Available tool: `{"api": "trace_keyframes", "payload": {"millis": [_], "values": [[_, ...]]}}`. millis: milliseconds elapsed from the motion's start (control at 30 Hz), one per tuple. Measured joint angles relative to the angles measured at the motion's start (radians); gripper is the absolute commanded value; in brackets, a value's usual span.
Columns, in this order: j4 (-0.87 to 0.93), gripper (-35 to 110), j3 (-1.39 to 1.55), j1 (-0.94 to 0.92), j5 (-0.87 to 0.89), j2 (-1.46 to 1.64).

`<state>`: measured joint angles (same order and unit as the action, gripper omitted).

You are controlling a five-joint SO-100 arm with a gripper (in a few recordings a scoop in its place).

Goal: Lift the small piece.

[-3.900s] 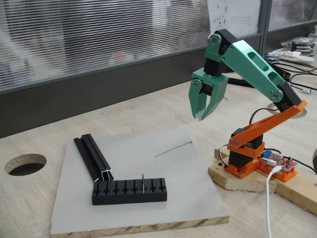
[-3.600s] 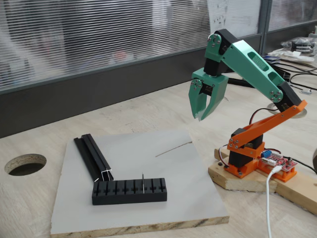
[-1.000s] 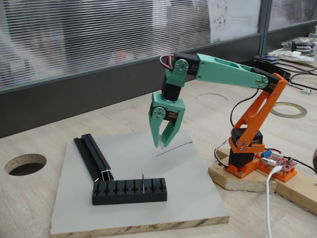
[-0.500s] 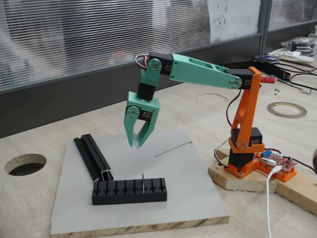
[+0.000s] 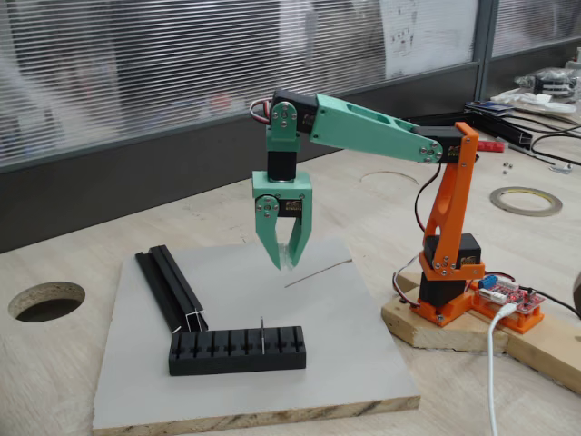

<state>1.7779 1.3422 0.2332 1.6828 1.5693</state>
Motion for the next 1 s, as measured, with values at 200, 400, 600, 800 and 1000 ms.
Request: {"api": "trace_keyframes", "payload": {"millis": [200, 400, 600, 800, 1000], "values": [[0.008, 9, 0.000, 0.069, 0.003, -0.005], [0.011, 9, -0.005, 0.077, 0.005, -0.061], [-0.058, 9, -0.006, 0.091, 0.005, -0.118], [-0.158, 9, -0.006, 0.087, 0.005, -0.126], [-0.179, 9, -0.006, 0.089, 0.005, -0.126]]}}
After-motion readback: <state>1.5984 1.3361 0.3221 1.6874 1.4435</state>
